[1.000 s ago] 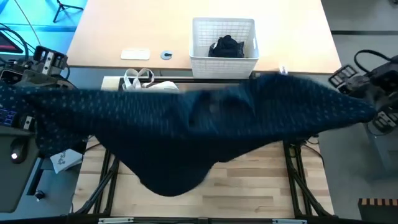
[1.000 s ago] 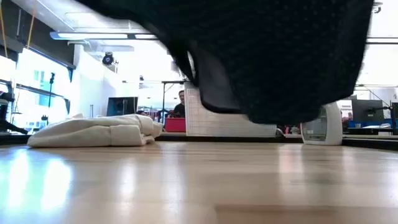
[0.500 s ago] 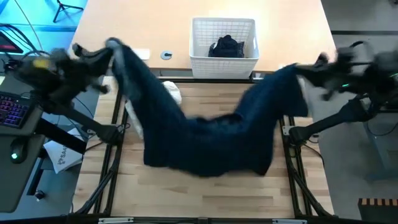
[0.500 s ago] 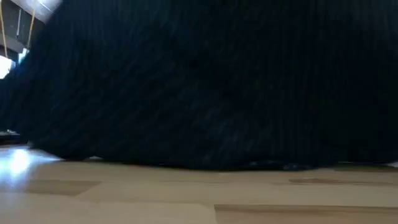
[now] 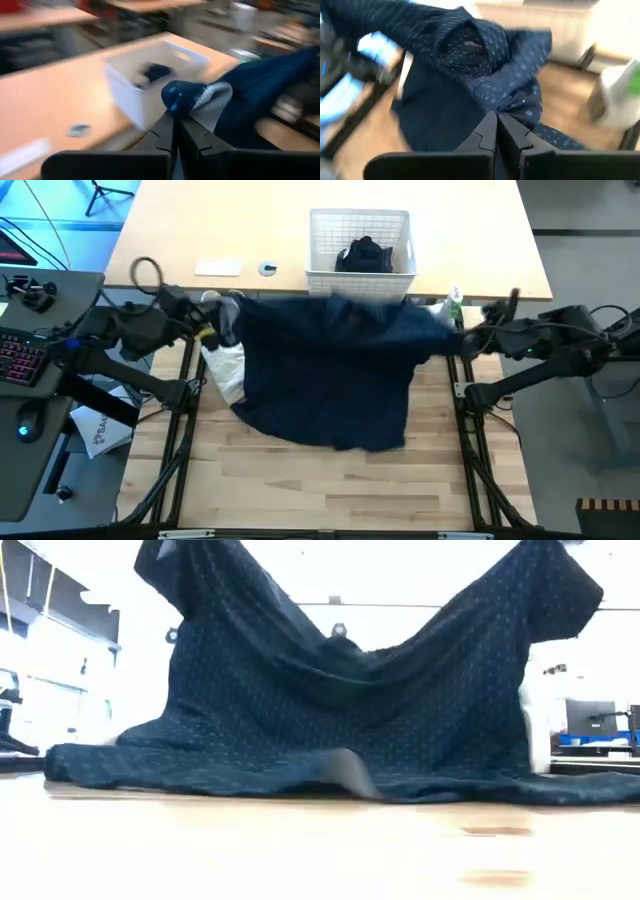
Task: Fold Laundry from Bin
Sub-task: Fold the blue polo shirt
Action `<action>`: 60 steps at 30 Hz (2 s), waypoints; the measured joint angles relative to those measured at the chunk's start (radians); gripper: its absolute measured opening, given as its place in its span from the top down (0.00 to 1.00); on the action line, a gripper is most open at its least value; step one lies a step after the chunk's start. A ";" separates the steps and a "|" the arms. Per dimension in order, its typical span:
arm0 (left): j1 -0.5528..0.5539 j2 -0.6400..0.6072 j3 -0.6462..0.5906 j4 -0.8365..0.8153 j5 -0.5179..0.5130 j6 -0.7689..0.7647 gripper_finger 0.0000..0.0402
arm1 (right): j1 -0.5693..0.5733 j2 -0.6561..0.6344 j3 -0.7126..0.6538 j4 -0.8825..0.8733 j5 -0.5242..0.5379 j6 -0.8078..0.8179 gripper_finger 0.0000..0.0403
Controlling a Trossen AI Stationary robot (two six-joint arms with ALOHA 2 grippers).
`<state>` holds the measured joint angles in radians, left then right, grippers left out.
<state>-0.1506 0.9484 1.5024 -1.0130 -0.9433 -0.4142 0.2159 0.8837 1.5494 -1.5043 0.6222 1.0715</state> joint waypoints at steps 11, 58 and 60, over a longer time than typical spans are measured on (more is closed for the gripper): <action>-0.087 -0.008 0.000 0.600 0.917 0.071 1.00 | 0.077 0.002 -0.024 0.617 -0.919 -0.297 1.00; 0.616 -0.017 -0.581 0.425 0.270 -0.066 0.91 | -0.699 0.217 -0.457 0.491 -0.158 -0.767 0.55; 0.653 -0.017 -0.560 0.353 0.296 -0.022 0.88 | -0.701 0.230 -0.469 0.546 -0.340 -0.811 0.53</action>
<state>0.5024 0.9310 0.9420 -0.6597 -0.6473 -0.4364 -0.4847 1.1141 1.0808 -0.9582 0.2818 0.2604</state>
